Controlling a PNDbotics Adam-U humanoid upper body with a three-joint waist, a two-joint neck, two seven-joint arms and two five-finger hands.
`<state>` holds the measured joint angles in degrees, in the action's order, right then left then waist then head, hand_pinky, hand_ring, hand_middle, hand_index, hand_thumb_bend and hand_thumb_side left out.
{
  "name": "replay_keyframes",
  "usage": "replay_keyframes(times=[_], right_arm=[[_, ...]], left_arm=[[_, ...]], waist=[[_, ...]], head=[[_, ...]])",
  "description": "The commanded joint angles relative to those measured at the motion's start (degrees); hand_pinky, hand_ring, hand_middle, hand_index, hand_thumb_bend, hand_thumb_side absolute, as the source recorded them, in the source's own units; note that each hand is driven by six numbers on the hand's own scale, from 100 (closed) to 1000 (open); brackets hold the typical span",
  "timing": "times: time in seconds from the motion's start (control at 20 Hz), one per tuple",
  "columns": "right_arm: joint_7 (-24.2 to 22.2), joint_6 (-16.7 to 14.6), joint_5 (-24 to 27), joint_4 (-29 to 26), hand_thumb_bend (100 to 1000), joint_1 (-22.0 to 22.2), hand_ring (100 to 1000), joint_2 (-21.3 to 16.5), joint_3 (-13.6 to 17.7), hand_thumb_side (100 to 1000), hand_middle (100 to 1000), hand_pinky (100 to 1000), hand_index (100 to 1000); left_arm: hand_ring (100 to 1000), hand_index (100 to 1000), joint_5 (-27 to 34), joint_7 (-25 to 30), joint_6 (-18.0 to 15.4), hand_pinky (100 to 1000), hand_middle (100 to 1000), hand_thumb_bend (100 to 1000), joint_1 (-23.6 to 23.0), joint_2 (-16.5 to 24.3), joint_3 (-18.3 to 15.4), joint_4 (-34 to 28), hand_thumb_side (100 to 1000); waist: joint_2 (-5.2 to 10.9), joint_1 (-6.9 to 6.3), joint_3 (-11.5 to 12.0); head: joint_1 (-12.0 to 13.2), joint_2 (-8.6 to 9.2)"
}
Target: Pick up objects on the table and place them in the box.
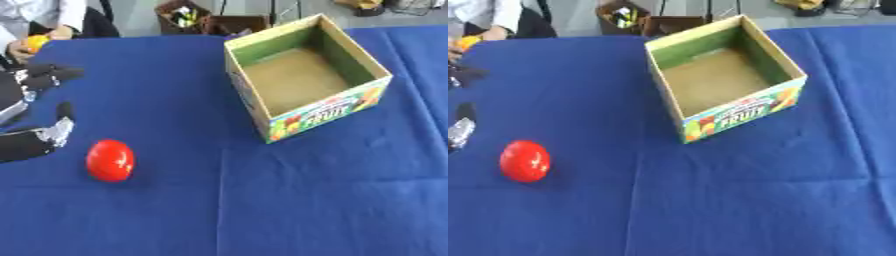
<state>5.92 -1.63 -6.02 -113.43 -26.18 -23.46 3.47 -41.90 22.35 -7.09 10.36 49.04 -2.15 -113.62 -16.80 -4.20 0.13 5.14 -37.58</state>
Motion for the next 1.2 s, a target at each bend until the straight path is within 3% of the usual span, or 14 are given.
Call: replay_keyframes(times=[0.05, 0.2, 0.25, 0.3, 0.55, 0.75, 1.2], right_arm=[[-0.2, -0.1, -0.3, -1.2, 213, -0.5, 752, -1.0, 0.0, 654, 518, 703, 727], [-0.3, -0.1, -0.2, -1.2, 211, -0.6, 752, -0.8, -0.1, 653, 518, 703, 727], [-0.4, -0.1, -0.2, -1.2, 213, -0.6, 752, -0.8, -0.1, 654, 518, 703, 727], [-0.4, -0.1, -0.2, -1.2, 213, -0.6, 752, -0.8, -0.1, 654, 518, 704, 727], [-0.5, -0.1, -0.2, -1.2, 215, -0.5, 753, -0.7, -0.1, 655, 517, 704, 727], [-0.6, 0.0, -0.2, -1.2, 215, -0.4, 753, -0.7, -0.1, 655, 517, 704, 725], [-0.8, 0.0, -0.2, -1.2, 215, -0.4, 754, -0.6, -0.2, 655, 516, 705, 723]], left_arm=[[794, 978, -0.4, 3.5, -0.4, 615, 837, 269, 1.1, 3.2, 0.4, -1.0, 786], [803, 973, -0.8, 9.9, -0.2, 628, 839, 377, 2.5, 3.5, 1.6, -1.0, 809], [812, 983, -0.7, 11.5, -0.3, 637, 849, 507, 2.9, 3.5, 1.9, -1.0, 878], [817, 994, -0.7, 12.9, -0.6, 643, 854, 579, 3.3, 3.6, 2.2, -1.0, 912], [834, 1000, -1.9, 17.8, -1.8, 667, 866, 767, 4.2, 4.3, 2.9, -1.0, 945], [842, 1000, -2.0, 21.1, -2.0, 673, 875, 795, 4.3, 4.8, 3.5, -1.0, 925], [783, 997, -0.1, 24.4, -3.4, 594, 800, 707, 5.9, 5.4, 6.0, 1.6, 836]], waist=[[1.06, 0.01, 0.0], [1.03, 0.05, -0.1], [1.0, 0.08, -0.2], [0.96, 0.09, -0.2], [0.8, 0.02, -0.4], [0.7, -0.08, -0.4], [0.62, -0.24, -0.8]], head=[[0.0, 0.75], [0.3, 0.61], [0.3, 0.59], [0.4, 0.59], [0.5, 0.59], [0.6, 0.63], [1.0, 0.79]])
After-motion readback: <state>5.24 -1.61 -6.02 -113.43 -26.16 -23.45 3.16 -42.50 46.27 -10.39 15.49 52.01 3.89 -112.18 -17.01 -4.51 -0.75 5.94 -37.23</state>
